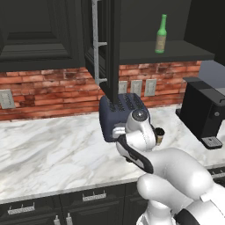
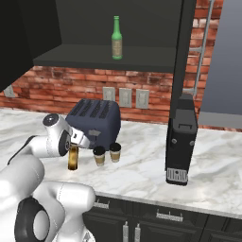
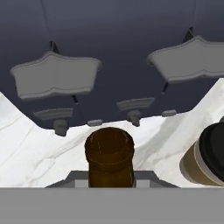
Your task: Sort all alcoholic drinks to one cabinet, and non-alcoholic drinks to the other.
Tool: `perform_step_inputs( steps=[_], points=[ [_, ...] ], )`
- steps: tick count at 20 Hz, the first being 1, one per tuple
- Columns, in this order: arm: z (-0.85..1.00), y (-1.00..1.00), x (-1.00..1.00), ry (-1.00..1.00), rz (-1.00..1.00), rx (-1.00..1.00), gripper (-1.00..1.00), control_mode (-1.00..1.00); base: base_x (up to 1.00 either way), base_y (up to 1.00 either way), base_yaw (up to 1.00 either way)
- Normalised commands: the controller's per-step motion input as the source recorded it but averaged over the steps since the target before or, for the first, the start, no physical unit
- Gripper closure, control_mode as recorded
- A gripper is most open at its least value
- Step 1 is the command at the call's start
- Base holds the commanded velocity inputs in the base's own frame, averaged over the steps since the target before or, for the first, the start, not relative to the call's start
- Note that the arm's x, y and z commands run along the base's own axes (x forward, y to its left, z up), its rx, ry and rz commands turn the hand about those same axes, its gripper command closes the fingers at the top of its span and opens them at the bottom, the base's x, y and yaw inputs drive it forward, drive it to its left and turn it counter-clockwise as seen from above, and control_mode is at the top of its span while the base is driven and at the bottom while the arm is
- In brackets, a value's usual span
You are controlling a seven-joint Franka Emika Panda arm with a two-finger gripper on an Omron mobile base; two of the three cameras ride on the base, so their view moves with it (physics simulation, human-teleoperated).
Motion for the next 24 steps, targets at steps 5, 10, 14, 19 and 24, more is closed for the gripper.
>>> perform_step_inputs(
  steps=[5, 10, 14, 19, 24],
  points=[
    [0.13, 0.0, -0.21, -0.13, 0.04, 0.0, 1.0, -1.0, 0.0, 0.0, 0.0],
    [0.46, -0.02, -0.35, -0.15, 0.08, 0.0, 1.0, -1.0, 0.0, 0.0, 0.0],
    [0.59, 0.0, -0.27, -0.02, 0.08, 0.0, 1.0, -1.0, 0.0, 0.0, 0.0],
    [0.59, -0.01, -0.29, -0.05, 0.12, 0.0, 1.0, -1.0, 0.0, 0.0, 0.0],
    [0.56, 0.0, -0.24, -0.11, 0.13, -0.01, 1.0, -1.0, 0.0, 0.0, 0.0]
  ],
)
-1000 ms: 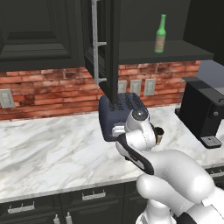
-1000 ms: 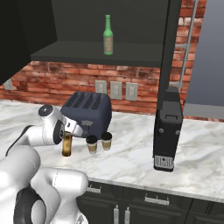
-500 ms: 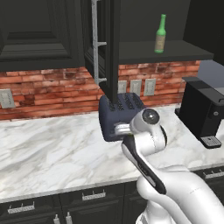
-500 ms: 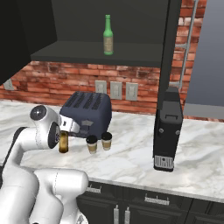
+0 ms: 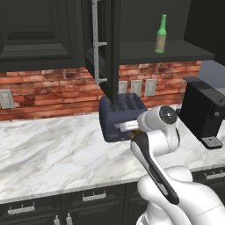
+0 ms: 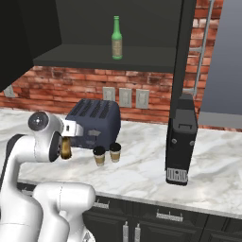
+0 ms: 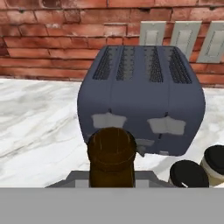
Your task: Sort all alcoholic drinks to one cabinet, and non-alcoholic drinks to the other.
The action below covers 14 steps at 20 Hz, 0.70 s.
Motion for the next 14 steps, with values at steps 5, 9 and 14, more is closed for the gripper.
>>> perform_step_inputs(
  steps=[5, 9, 14],
  points=[
    [0.63, -0.01, -0.18, -0.08, 0.13, -0.02, 1.0, -1.0, 0.0, 0.0, 0.0],
    [0.66, -0.07, -0.18, -0.1, 0.12, -0.02, 1.0, -1.0, 0.0, 0.0, 0.0],
    [0.71, -0.06, -0.18, -0.06, 0.09, -0.03, 1.0, -1.0, 0.0, 0.0, 0.0]
  ],
)
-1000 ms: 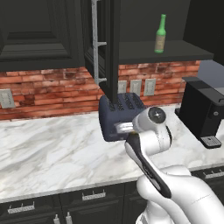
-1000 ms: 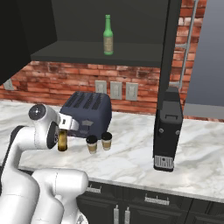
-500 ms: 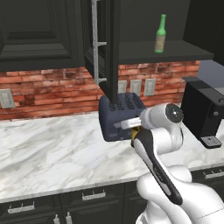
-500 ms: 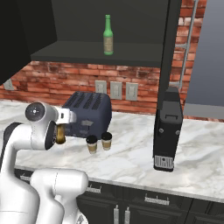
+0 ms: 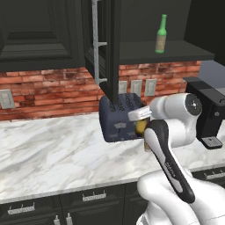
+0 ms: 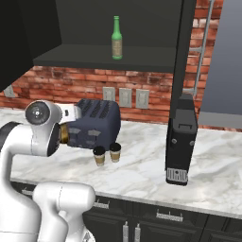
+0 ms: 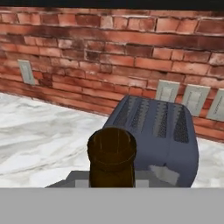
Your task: Sort all alcoholic drinks to one cabinet, and non-alcoholic drinks to the other.
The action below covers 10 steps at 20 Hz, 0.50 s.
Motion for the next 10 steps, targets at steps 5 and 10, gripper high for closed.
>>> perform_step_inputs(
  steps=[5, 10],
  points=[
    [0.64, -0.02, -0.17, -0.01, 0.04, -0.03, 1.0, -1.0, 0.0, 0.0, 0.0],
    [0.59, 0.0, -0.15, 0.0, 0.0, -0.03, 1.0, -1.0, 0.0, 0.0, 0.0]
  ],
)
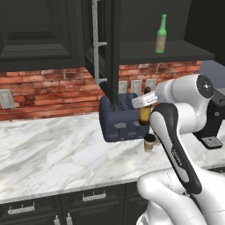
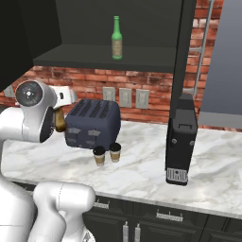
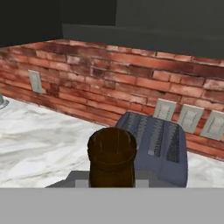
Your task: Sort all alcoholic drinks to one cabinet, and non-alcoholic drinks to the other.
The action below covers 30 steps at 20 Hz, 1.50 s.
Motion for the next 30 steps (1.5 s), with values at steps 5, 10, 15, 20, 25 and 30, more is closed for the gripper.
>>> perform_step_inputs(
  steps=[5, 10, 15, 20, 25, 30],
  points=[
    [0.48, -0.04, -0.06, -0.04, 0.0, -0.03, 1.0, -1.0, 0.0, 0.0, 0.0],
    [0.37, -0.07, 0.0, -0.08, 0.0, -0.02, 1.0, -1.0, 0.0, 0.0, 0.0],
    [0.26, -0.05, 0.0, -0.13, 0.0, 0.0, 1.0, -1.0, 0.0, 0.0, 0.0],
    [0.29, -0.03, 0.0, -0.12, 0.0, 0.0, 1.0, -1.0, 0.0, 0.0, 0.0],
    [0.34, -0.04, 0.0, -0.06, 0.0, 0.0, 1.0, -1.0, 0.0, 0.0, 0.0],
    [0.36, -0.01, 0.03, -0.01, 0.0, 0.0, 1.0, -1.0, 0.0, 0.0, 0.0]
  ],
)
